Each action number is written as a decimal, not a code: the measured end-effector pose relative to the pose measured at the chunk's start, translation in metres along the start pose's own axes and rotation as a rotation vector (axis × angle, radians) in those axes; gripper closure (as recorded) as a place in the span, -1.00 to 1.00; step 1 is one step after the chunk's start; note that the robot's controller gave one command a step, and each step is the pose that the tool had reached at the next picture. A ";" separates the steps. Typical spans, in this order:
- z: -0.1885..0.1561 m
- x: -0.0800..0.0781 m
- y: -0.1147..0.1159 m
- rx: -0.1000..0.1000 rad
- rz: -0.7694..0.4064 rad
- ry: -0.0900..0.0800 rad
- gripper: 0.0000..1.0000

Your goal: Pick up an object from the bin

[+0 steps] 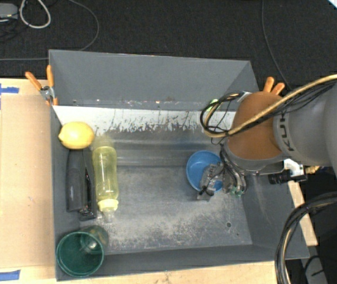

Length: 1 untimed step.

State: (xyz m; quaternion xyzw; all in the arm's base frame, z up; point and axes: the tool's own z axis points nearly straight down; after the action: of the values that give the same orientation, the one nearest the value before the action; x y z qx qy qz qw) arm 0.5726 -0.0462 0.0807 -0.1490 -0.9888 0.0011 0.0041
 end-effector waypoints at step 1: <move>0.000 0.000 0.000 0.000 -0.001 0.000 1.00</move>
Offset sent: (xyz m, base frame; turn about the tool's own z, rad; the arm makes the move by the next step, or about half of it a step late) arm -0.0007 0.0041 0.0485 -0.0112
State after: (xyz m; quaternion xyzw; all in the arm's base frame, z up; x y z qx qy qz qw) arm 0.5726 -0.0461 0.0807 -0.1487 -0.9889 0.0012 0.0042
